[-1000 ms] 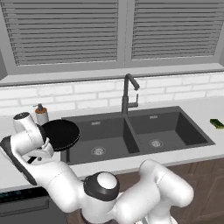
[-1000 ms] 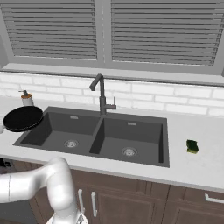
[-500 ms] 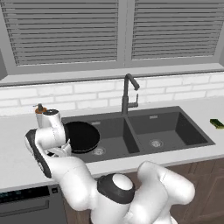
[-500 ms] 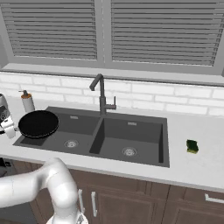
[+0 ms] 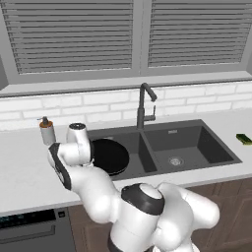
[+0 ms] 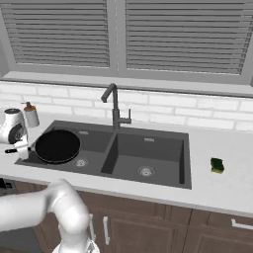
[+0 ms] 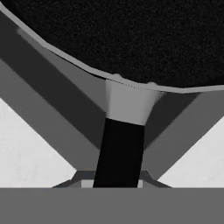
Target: Pick the pan and sponge and place them into the sink. Then turn on the water.
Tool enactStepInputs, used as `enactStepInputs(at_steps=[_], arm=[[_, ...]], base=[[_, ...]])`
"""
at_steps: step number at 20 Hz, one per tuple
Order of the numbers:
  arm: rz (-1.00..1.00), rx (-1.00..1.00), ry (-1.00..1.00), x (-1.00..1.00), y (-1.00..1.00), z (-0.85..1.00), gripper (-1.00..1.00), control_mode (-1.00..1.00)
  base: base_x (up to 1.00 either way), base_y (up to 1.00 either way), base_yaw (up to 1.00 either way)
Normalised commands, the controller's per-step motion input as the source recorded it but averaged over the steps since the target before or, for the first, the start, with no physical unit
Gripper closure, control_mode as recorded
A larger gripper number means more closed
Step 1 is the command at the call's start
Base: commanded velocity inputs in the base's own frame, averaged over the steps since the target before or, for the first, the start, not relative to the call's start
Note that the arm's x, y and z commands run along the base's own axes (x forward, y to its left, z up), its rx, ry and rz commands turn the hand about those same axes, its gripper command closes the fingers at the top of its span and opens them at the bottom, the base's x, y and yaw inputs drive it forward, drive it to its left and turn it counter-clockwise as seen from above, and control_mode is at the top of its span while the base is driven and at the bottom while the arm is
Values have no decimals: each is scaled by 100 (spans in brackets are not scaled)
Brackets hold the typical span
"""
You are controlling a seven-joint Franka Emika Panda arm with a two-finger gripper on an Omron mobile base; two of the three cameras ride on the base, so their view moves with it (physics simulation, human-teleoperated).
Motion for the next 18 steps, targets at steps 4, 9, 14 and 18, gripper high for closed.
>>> enactStepInputs(at_steps=[4, 9, 14, 18], arm=[[-5, 0, 13, 49, -32, 0, 100, -100], [-3, 0, 15, 51, -19, 0, 100, -100], [-2, 0, 6, 41, -17, 0, 100, -100], [0, 0, 6, 28, -30, -4, 100, -100]], base=[[0, 0, 0], [0, 0, 0], [0, 0, 0], [0, 0, 0]])
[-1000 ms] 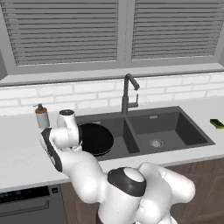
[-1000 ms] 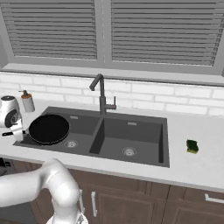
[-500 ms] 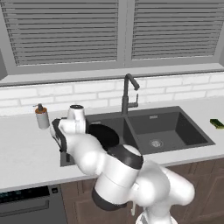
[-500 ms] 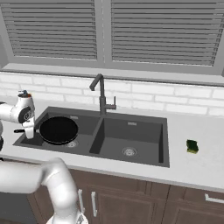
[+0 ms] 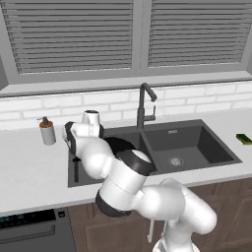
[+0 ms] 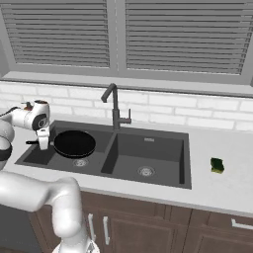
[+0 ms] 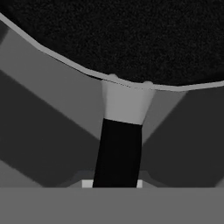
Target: Pick the pan and sponge and place them into the sink. Then turn on the water.
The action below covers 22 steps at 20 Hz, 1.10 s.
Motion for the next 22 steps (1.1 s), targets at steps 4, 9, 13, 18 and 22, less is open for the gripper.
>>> enactStepInputs(at_steps=[4, 9, 13, 18, 22], arm=[[-1, 0, 10, 22, -31, -19, 100, -100], [0, -2, 0, 14, -11, -37, 100, -100], [0, -8, 0, 28, 0, -43, 100, -100], [-1, -9, -1, 28, 0, -31, 100, -100], [-2, -4, 0, 28, 0, -26, 100, -100]], base=[[0, 0, 0], [0, 0, 0], [0, 0, 0], [0, 0, 0], [0, 0, 0]])
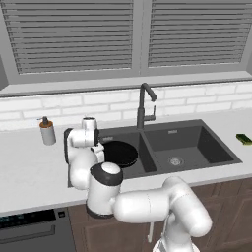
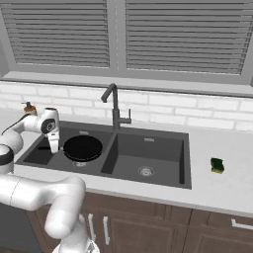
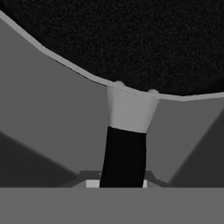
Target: Pick the pan and sponge and place them into the sink. Then turn on the water.
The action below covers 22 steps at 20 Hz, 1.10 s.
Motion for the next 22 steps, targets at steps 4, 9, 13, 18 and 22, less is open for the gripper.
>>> enactStepInputs(at_steps=[4, 9, 13, 18, 22], arm=[[-2, -1, 4, 28, -4, -28, 100, -100], [-1, 0, 6, 21, -12, -35, 100, -100], [0, -2, 8, 1, -21, -49, 100, -100], [-3, 0, 11, -5, -20, -24, 100, -100], [-7, -3, 15, -9, -14, 0, 100, -100]], base=[[0, 0, 0], [0, 0, 0], [0, 0, 0], [0, 0, 0], [0, 0, 0]])
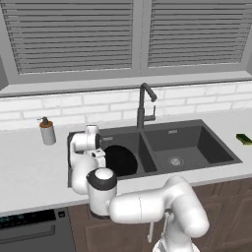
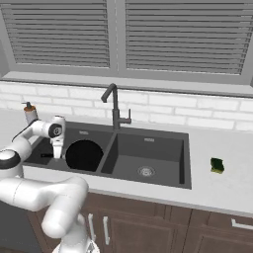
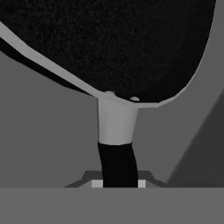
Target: Pick the pan and sponge and place them into the sink. Then turn on the water.
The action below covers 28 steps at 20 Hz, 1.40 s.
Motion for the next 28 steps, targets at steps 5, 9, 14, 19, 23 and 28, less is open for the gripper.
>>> enactStepInputs(at_steps=[5, 9, 14, 19, 23, 28], arm=[[-9, -5, 19, -7, -12, 0, 100, -100], [-6, -9, 20, 0, -1, -22, 100, -100], [0, -6, -7, 8, 0, -35, 100, -100], [0, 0, -12, 4, 3, -15, 100, -100], [0, 0, -4, 1, 9, 0, -100, -100], [0, 0, -2, 2, 5, 0, -100, -100]], base=[[0, 0, 0], [0, 0, 0], [0, 0, 0], [0, 0, 0], [0, 0, 0], [0, 0, 0]])
